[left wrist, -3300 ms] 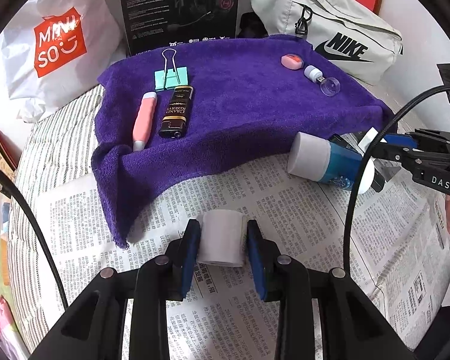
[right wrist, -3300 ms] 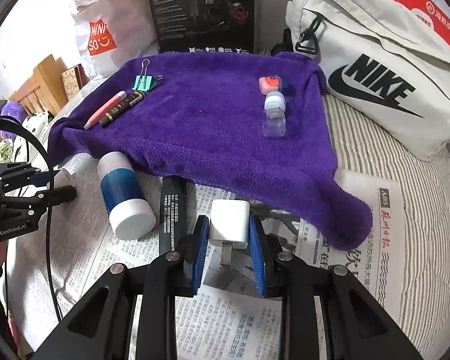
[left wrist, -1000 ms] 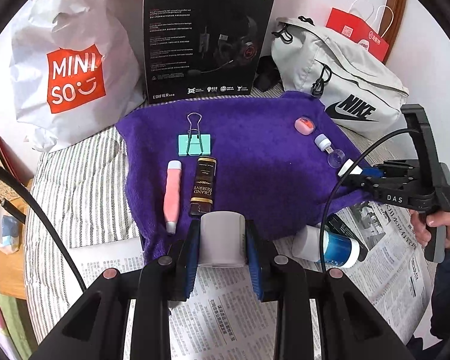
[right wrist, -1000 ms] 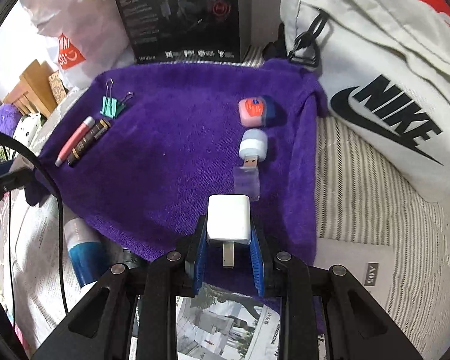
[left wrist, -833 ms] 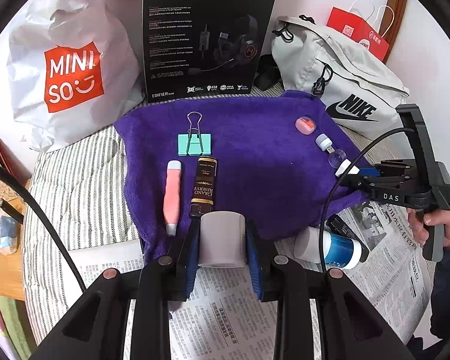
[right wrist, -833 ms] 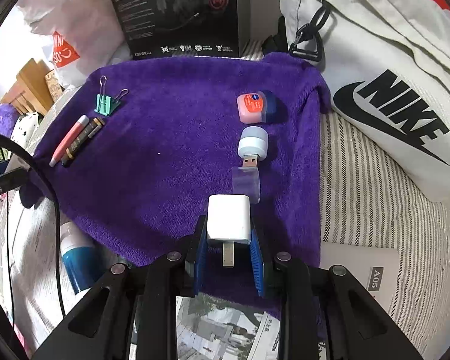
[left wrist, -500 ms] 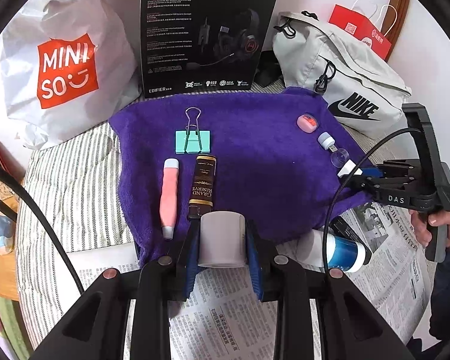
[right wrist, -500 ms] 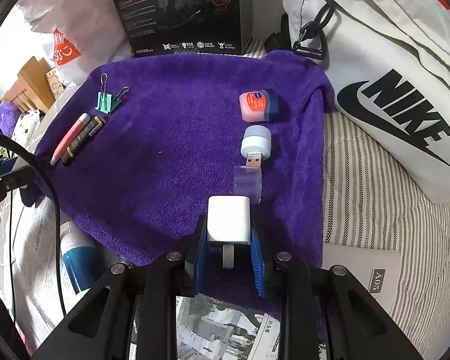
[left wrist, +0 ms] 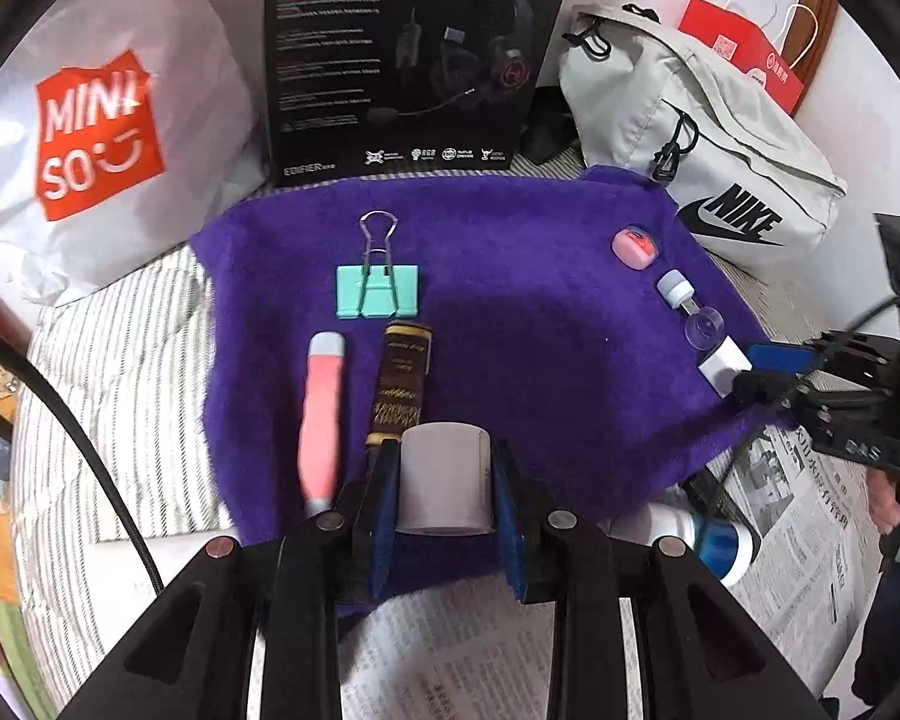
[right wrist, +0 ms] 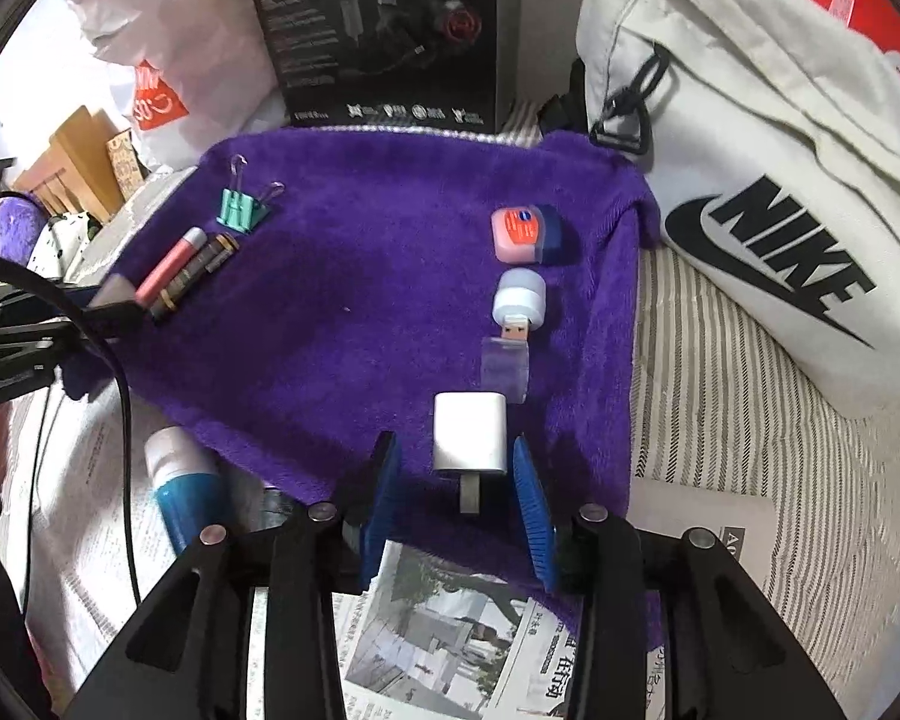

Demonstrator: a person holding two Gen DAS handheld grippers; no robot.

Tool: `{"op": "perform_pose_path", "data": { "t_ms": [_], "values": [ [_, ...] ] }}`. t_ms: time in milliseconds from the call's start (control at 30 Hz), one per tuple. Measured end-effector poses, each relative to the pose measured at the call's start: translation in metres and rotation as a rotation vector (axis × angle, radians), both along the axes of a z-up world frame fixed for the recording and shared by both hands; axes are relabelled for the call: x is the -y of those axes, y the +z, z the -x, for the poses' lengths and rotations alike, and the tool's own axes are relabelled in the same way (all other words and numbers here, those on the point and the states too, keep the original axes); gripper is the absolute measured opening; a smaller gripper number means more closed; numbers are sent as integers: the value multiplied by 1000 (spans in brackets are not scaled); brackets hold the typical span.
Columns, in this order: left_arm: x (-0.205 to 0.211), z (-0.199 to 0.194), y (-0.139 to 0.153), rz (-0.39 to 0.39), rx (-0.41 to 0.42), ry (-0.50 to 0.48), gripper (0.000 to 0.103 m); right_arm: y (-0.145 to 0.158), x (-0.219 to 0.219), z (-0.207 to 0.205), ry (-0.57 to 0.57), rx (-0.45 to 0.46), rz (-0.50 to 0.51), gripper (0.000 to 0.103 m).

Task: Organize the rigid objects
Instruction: 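Carry the tape roll in the left tool while the right tool carries the charger onto the towel, then open the left tool on the towel while the right tool releases the charger there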

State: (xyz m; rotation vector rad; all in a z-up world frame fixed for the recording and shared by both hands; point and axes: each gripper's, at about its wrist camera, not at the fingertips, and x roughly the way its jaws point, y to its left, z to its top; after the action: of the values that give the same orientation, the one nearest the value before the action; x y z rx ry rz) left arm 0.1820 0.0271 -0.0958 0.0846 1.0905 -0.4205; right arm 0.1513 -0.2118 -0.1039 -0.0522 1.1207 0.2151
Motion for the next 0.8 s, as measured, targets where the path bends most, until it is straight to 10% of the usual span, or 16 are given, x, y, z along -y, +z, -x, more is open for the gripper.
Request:
{"op": "perform_pose_path", "data": {
  "t_ms": [800],
  "values": [
    [48,-68,-22,-52,-14,-39,27,19,29,39,-82,63,-50,44]
  ]
}}
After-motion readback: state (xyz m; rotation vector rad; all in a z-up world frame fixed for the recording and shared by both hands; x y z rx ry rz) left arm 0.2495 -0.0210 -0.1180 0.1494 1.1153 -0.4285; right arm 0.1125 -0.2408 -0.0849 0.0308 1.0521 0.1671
